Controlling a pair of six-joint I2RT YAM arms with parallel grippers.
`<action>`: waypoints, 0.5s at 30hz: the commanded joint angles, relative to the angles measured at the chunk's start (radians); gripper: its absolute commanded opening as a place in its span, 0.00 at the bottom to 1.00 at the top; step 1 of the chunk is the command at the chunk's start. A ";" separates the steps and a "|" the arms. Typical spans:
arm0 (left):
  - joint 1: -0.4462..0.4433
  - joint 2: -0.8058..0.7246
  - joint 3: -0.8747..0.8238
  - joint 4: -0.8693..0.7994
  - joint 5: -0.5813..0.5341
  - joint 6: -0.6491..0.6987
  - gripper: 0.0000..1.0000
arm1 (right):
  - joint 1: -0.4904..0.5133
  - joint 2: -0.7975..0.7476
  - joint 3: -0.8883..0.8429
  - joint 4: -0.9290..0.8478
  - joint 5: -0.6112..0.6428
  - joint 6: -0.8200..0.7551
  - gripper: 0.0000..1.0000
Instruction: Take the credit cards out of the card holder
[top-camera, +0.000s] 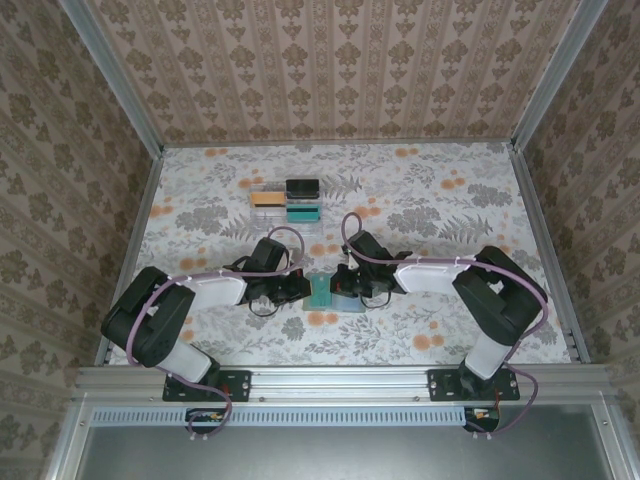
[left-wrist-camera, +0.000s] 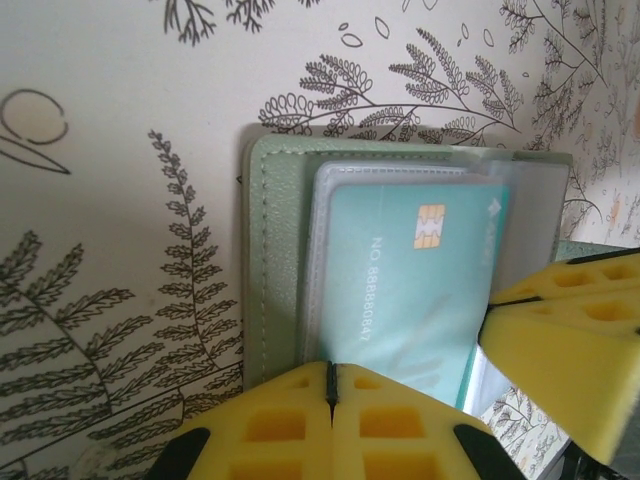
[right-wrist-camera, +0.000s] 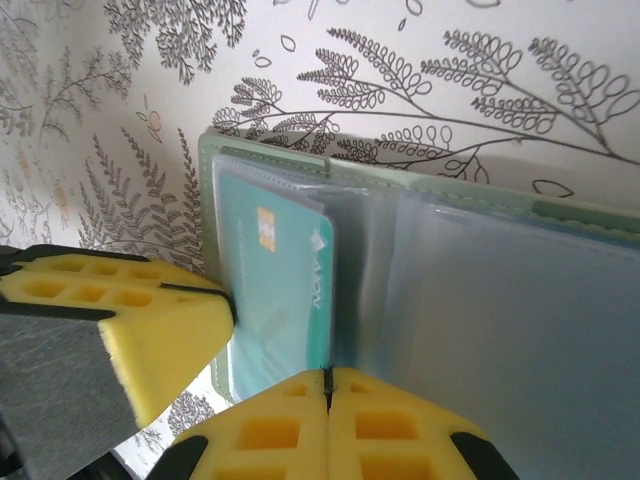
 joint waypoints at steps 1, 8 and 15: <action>-0.005 0.020 -0.013 -0.080 -0.034 -0.007 0.00 | -0.012 -0.033 -0.017 -0.040 0.000 -0.019 0.00; -0.005 0.009 -0.011 -0.091 -0.038 -0.005 0.00 | -0.012 -0.035 -0.028 -0.021 -0.019 -0.018 0.00; -0.005 0.012 -0.010 -0.082 -0.026 -0.005 0.00 | -0.009 -0.015 -0.033 0.050 -0.054 -0.002 0.21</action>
